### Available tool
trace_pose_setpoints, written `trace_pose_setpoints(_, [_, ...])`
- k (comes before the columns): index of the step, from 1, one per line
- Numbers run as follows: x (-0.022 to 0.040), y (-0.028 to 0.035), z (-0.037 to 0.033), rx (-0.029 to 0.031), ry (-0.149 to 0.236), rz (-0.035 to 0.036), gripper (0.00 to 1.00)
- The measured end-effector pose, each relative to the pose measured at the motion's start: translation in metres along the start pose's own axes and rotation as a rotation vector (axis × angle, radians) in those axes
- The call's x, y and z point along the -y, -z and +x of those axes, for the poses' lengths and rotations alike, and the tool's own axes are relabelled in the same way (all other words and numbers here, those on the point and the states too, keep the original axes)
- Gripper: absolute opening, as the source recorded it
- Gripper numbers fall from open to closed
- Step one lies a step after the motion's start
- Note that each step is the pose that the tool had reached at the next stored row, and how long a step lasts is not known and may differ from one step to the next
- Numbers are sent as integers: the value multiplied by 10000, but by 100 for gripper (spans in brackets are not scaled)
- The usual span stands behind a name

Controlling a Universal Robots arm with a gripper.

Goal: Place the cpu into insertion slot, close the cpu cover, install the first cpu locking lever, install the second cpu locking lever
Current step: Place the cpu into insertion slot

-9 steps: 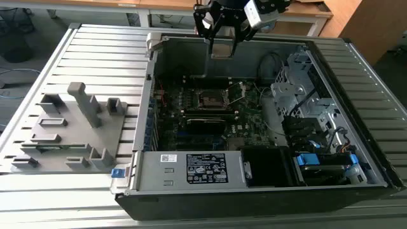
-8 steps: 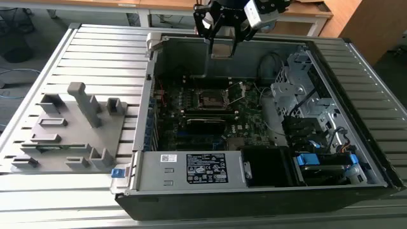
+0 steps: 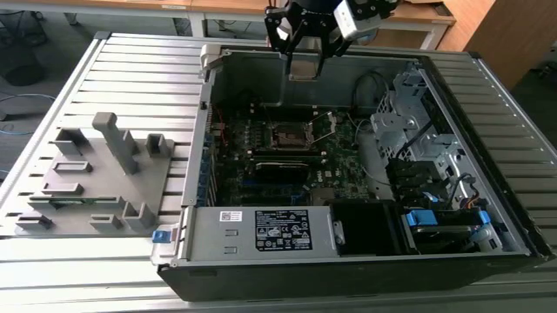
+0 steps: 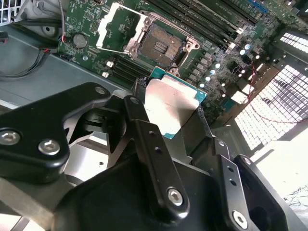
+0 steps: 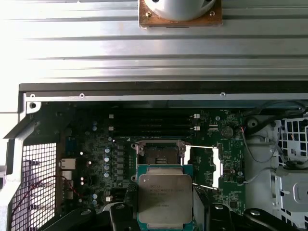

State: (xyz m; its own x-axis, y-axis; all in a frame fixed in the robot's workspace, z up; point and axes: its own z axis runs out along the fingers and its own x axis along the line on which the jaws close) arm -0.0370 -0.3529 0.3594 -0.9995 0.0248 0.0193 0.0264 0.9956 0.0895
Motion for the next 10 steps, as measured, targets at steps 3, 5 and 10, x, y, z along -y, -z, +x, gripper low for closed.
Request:
trace_pose_setpoints(3, [1,-9,0,-1,0,3,54])
trace_pose_setpoints(5, [1,-9,0,-1,0,3,54])
trace_pose_setpoints(10, [1,-17,0,1,0,-1,54])
